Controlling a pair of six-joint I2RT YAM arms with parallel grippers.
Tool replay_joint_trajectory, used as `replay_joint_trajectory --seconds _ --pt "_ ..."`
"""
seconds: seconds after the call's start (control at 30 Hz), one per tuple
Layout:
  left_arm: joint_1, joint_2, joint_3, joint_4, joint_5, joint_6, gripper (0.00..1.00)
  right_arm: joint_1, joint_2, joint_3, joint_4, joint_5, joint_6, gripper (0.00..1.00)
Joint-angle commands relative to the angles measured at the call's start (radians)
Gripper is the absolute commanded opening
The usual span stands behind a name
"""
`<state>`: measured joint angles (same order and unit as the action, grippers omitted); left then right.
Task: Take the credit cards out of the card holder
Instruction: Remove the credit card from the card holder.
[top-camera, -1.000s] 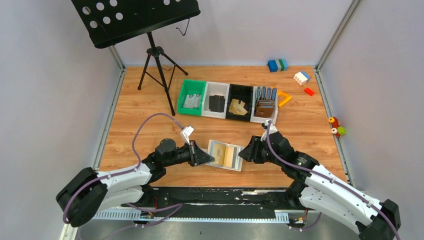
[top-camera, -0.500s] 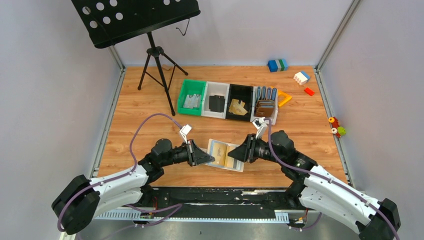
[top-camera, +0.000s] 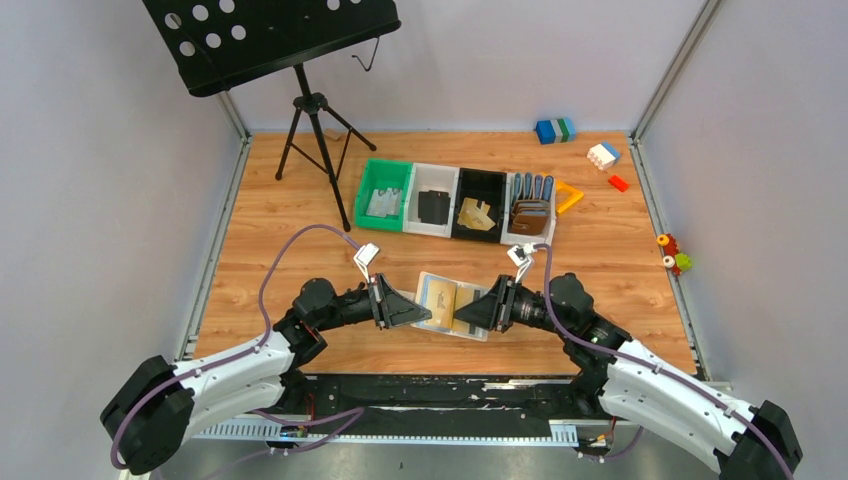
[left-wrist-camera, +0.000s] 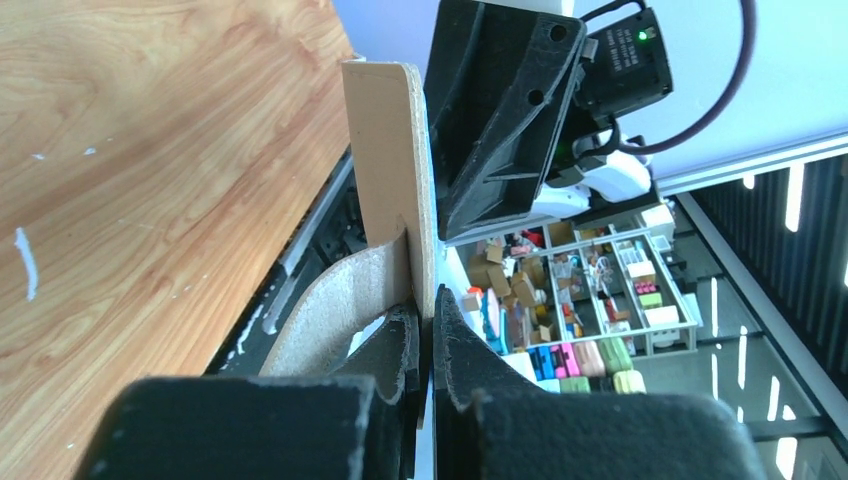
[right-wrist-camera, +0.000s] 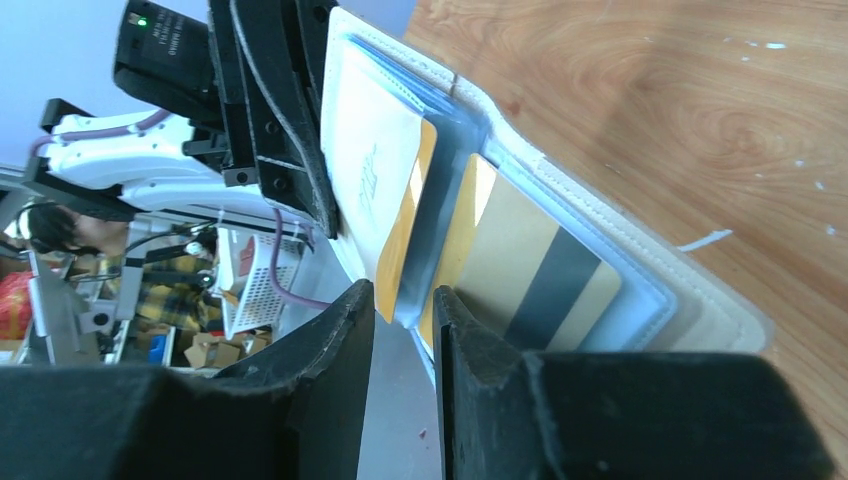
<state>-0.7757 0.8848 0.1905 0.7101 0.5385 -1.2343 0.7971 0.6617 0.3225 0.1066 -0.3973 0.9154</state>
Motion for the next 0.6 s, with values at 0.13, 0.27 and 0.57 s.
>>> replay_joint_trajectory --seconds 0.13,0.27,0.57 --pt "-0.007 0.002 0.039 0.18 0.035 -0.069 0.0 -0.001 0.045 -0.015 0.23 -0.078 0.106 0.25" --pt "-0.01 0.015 0.035 0.196 0.037 -0.071 0.0 0.0 0.065 -0.022 0.287 -0.106 0.151 0.17" --pt "-0.01 0.035 0.025 0.241 0.035 -0.087 0.17 -0.001 0.053 -0.035 0.328 -0.116 0.183 0.0"
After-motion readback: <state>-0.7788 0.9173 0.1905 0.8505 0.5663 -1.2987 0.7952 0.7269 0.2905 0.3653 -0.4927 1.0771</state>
